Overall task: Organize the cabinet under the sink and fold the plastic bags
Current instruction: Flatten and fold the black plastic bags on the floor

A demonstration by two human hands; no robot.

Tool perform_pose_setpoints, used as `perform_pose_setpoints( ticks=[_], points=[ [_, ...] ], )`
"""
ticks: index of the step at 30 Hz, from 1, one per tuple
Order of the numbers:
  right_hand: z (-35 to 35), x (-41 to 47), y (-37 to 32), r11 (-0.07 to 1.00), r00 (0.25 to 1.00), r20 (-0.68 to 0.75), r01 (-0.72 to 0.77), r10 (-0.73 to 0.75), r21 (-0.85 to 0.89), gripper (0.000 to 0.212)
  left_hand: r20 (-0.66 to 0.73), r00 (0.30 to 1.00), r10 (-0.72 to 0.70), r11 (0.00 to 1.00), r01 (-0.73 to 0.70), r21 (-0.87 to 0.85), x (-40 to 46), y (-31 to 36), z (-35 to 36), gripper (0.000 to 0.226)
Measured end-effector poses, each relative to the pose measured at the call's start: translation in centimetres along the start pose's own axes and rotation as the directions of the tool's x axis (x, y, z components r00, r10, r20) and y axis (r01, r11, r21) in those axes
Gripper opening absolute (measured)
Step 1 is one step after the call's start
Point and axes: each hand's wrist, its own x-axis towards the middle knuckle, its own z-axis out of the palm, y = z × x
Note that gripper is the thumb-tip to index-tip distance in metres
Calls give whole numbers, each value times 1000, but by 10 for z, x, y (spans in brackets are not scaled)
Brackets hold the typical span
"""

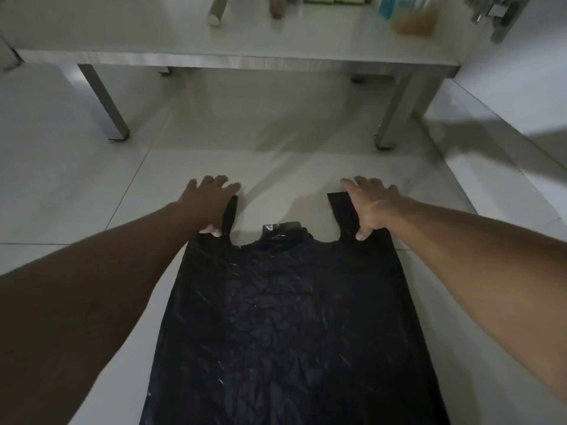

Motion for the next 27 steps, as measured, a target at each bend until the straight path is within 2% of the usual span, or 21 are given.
perform_pose_setpoints(
  ticks=[2,4,7,9,11,13,15,17,22,24,27],
  points=[
    [-2,4,3,999,998,60,32,-34,29,121,107,994,14,997,-6,-75,6,-1,-1,117],
    [-2,5,6,999,997,69,32,-35,43,113,143,990,22,984,4,-179,9,-2,-1,115],
    [-1,4,7,997,998,60,6,-11,77,84,128,992,-11,970,42,-238,8,-3,-1,105],
    [0,2,4,996,999,41,18,-21,89,70,144,988,-48,962,85,-259,6,-4,0,88],
    [0,-2,0,997,999,12,39,-40,71,56,124,987,-107,972,130,-198,-1,-2,-1,66],
    [2,-9,-2,997,999,-12,42,-41,69,46,35,990,-140,989,141,-42,-9,3,0,49],
    [8,-16,0,994,999,-47,29,-24,103,41,-92,989,-115,986,125,110,-18,11,4,40],
    [17,-25,4,990,994,-113,17,-2,139,37,-163,981,-105,982,129,140,-31,18,7,32],
    [30,-48,10,960,935,-350,44,58,275,24,-188,962,-197,976,174,-128,-65,27,-6,30],
    [30,-58,14,933,891,-446,80,91,350,18,-242,953,-185,971,139,-193,-78,24,-10,31],
    [31,-75,21,905,837,-539,155,92,395,18,-347,915,-207,948,100,-302,-98,13,-6,22]
  ],
)
